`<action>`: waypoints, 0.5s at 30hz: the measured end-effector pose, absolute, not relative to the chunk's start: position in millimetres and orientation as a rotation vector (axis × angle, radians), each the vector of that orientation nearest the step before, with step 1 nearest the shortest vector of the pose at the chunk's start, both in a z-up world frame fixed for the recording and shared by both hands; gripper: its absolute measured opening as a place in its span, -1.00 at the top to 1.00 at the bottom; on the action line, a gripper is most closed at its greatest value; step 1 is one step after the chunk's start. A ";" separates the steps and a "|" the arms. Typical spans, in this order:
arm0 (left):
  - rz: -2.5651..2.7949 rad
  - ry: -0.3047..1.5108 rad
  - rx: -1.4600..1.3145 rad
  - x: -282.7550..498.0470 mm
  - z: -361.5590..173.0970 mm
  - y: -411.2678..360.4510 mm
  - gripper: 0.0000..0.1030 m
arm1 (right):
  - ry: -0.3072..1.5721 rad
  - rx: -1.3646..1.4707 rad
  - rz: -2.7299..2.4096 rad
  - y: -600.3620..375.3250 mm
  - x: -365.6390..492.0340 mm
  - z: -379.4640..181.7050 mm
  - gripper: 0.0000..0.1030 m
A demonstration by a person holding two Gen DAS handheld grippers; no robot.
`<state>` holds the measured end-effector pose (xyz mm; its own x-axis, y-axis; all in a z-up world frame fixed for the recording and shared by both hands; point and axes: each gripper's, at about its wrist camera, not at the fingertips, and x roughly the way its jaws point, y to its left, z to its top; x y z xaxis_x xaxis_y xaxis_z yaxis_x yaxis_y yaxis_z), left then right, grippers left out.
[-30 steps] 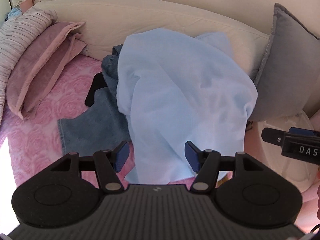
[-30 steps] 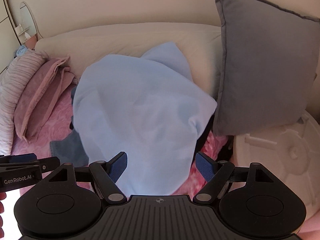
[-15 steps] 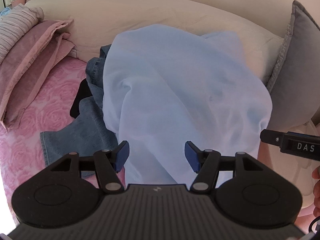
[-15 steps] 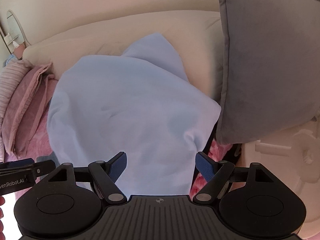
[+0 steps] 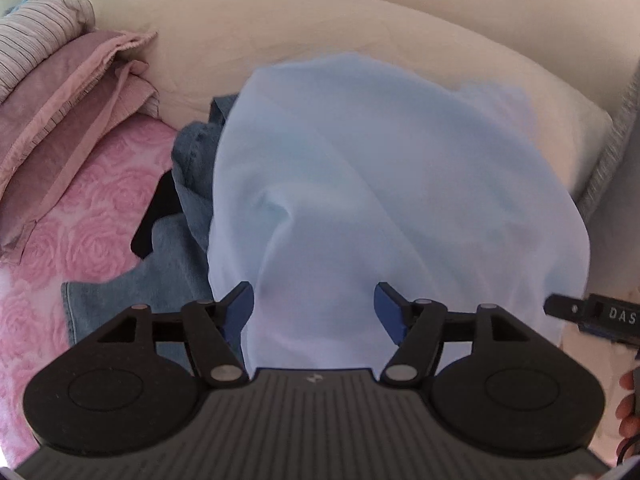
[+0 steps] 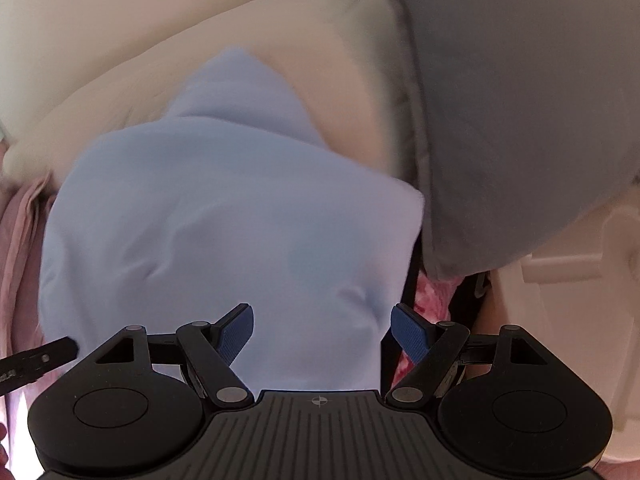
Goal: Fold clothes
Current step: 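Close both grippers on the light-blue sweatshirt's edge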
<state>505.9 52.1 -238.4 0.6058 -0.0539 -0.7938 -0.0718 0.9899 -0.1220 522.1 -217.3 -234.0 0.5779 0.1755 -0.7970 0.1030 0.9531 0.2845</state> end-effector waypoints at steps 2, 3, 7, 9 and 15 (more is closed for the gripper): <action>0.009 0.912 -0.167 511.9 -242.2 55.7 -0.32 | 0.949 0.330 0.031 -220.2 526.4 -238.6 -0.54; 0.002 0.918 -0.180 515.2 -244.6 57.1 -0.35 | 0.945 0.337 0.025 -221.6 528.5 -241.0 -0.54; -0.026 0.913 -0.194 520.3 -248.8 57.2 -0.37 | 0.914 0.341 0.023 -222.4 533.8 -245.7 -0.53; -0.028 0.913 -0.189 521.2 -250.1 56.8 -0.18 | 0.900 0.325 0.045 -220.1 533.7 -245.6 -0.49; -0.099 0.923 -0.196 519.1 -247.6 57.8 0.76 | 0.888 0.248 0.118 -208.8 529.0 -238.3 0.94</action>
<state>519.1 57.8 -247.6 0.6005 -0.1685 -0.7817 0.0009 0.9777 -0.2100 529.0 -208.8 -238.3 0.6268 0.2041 -0.7520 0.0010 0.9649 0.2627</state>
